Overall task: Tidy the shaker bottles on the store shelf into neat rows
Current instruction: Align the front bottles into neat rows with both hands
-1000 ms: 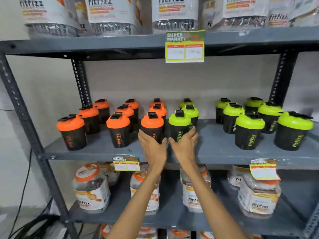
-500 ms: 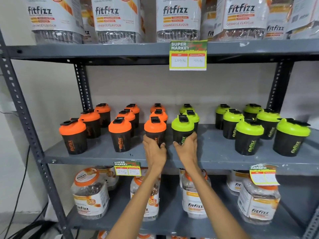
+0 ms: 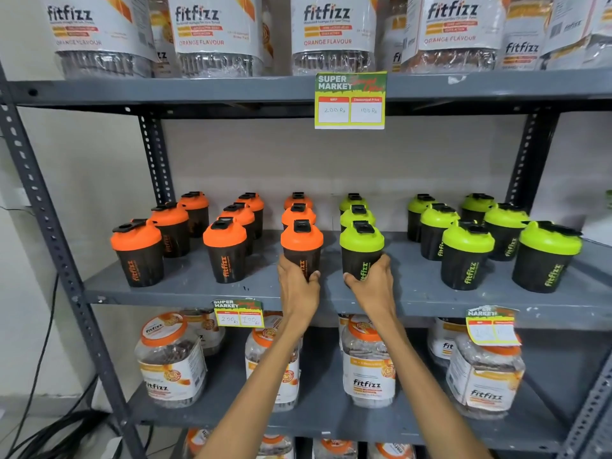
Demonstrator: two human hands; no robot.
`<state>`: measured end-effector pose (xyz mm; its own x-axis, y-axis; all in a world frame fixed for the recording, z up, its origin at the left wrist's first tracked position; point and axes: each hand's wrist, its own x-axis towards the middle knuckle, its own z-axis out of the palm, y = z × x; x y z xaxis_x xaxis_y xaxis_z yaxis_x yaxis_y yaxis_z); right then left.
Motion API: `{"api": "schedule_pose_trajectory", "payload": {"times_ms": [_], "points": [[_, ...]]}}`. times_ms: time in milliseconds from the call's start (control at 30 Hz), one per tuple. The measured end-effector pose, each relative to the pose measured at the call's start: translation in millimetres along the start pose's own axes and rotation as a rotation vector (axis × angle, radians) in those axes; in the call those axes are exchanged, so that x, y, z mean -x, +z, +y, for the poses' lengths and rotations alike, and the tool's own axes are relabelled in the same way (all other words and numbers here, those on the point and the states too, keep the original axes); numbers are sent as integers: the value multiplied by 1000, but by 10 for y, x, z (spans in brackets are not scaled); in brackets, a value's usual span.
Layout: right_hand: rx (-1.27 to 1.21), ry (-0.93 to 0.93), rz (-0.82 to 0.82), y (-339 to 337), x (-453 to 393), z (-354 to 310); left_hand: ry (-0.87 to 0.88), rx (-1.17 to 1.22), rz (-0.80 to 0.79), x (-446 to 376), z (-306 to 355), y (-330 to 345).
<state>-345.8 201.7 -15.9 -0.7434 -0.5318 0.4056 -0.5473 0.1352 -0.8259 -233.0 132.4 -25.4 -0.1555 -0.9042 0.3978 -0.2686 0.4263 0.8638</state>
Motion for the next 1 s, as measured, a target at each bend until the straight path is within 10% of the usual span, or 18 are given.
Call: {"api": "schedule_pose_trajectory", "payload": {"times_ms": [1000], "points": [[-67,13,31,-5,46,100,9,-10,-39,35,4,-99]]}}
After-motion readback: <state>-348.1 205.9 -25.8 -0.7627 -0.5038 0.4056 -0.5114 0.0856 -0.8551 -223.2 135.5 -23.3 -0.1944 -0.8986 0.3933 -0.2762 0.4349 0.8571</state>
